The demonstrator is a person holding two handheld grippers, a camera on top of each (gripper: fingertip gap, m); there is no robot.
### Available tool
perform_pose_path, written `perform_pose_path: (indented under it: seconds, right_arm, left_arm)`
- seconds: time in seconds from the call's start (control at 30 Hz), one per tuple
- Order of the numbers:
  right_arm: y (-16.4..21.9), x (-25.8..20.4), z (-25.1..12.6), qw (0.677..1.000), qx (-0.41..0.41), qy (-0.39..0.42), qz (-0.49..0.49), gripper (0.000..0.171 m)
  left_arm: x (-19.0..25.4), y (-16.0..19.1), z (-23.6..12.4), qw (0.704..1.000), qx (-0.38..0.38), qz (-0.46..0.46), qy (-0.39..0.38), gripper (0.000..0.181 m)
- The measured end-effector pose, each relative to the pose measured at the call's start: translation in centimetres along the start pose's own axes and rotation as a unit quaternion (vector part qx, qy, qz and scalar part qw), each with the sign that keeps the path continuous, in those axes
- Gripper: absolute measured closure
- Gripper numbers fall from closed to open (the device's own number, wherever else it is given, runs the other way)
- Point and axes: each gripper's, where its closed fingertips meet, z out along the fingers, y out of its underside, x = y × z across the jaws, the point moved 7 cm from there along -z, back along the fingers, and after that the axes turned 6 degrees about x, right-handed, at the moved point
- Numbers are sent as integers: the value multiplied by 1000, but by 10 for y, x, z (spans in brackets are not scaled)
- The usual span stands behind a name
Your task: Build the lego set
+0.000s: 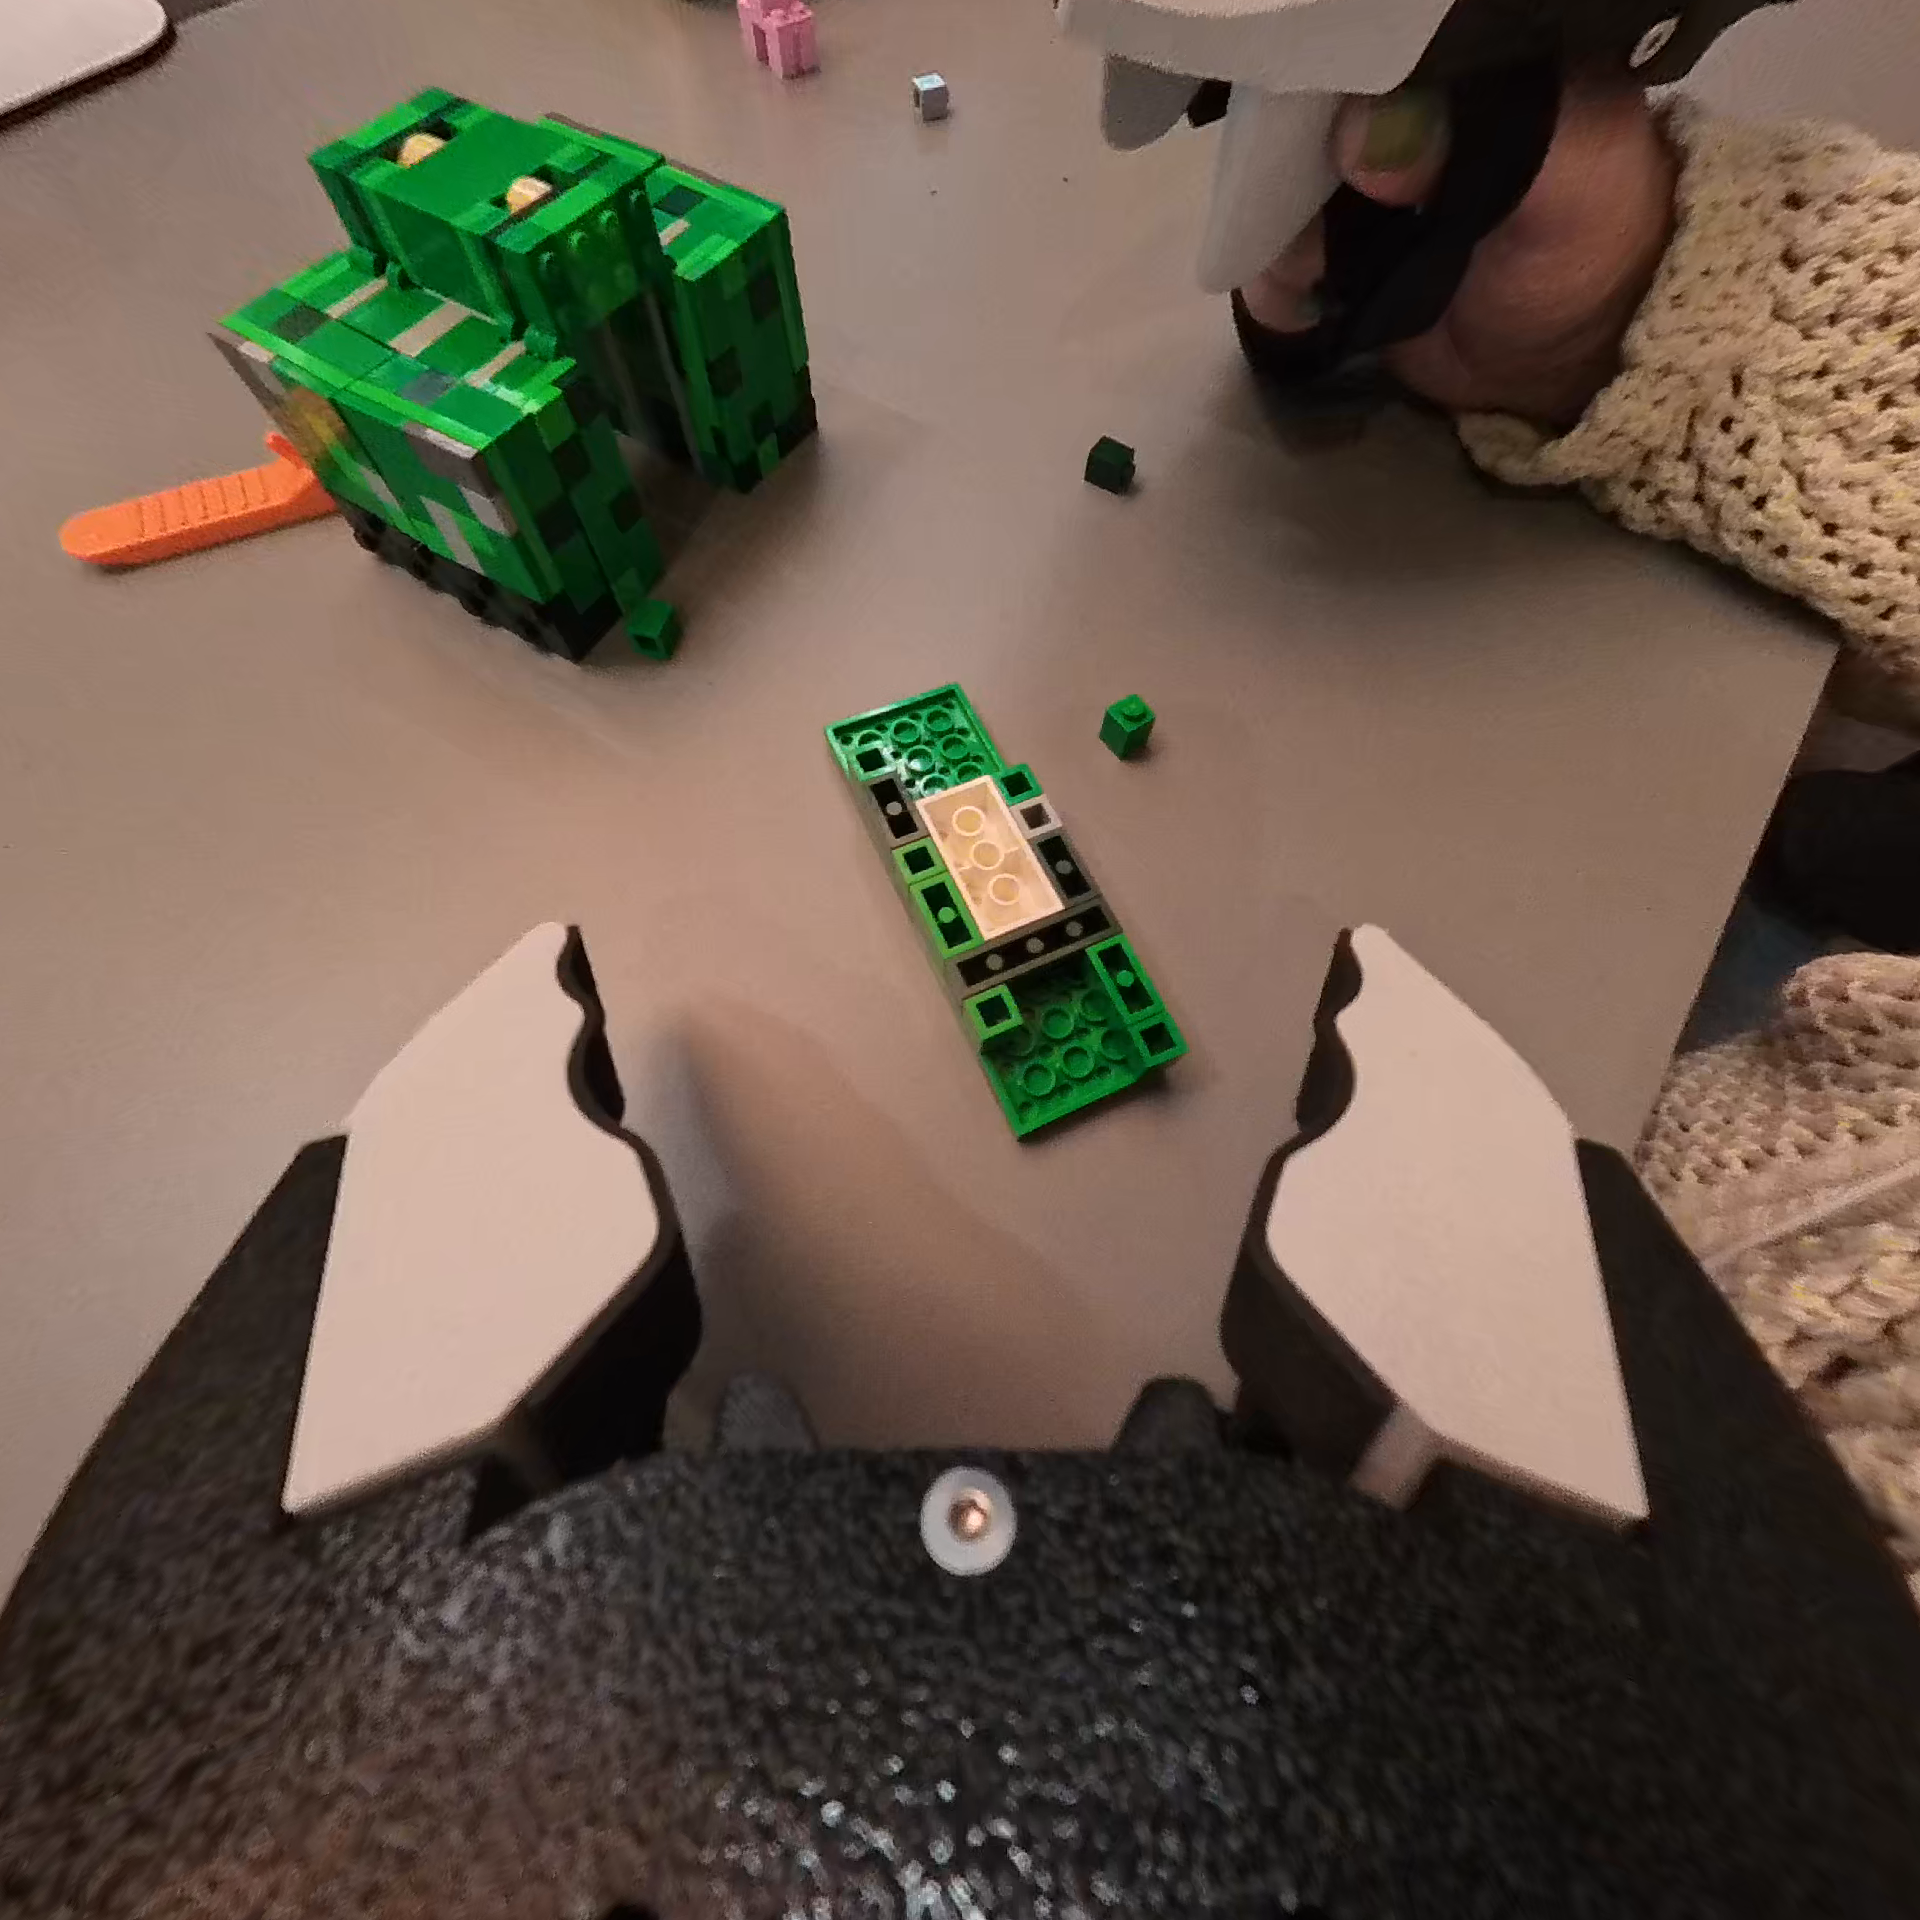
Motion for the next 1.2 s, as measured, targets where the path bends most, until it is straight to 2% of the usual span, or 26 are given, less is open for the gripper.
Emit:
perform_pose_path:
  seconds: [0.2, 0.43, 0.63, 0.83, 1.0, 1.1, 1.2]
  right_arm:
    - [-2, 5, -2, 1000, 14, 13, 12, 157]
    - [-2, 4, -2, 1000, 19, -1, 24, 157]
    - [-4, -10, 1, 997, 32, -72, 6, 154]
    - [-3, -17, 7, 984, 36, -172, 18, 152]
    - [1, -22, 11, 974, 28, -221, -37, 152]
    - [8, -27, 9, 958, -13, -278, -62, 152]
    - [12, -27, 5, 954, -35, -286, -84, 152]
  left_arm:
    - [3, 4, -1, 1000, -16, -14, 3, 54]
    - [5, 9, 0, 997, -46, 3, -54, 55]
    - [13, 8, 5, 992, -55, 24, -111, 72]
    - [25, 4, 13, 992, -50, 30, -114, 90]
    - [29, 3, 15, 989, -59, 1, -132, 97]
    - [29, 0, 16, 987, -73, -1, -146, 104]
    - [28, -3, 18, 984, -90, 17, -153, 114]
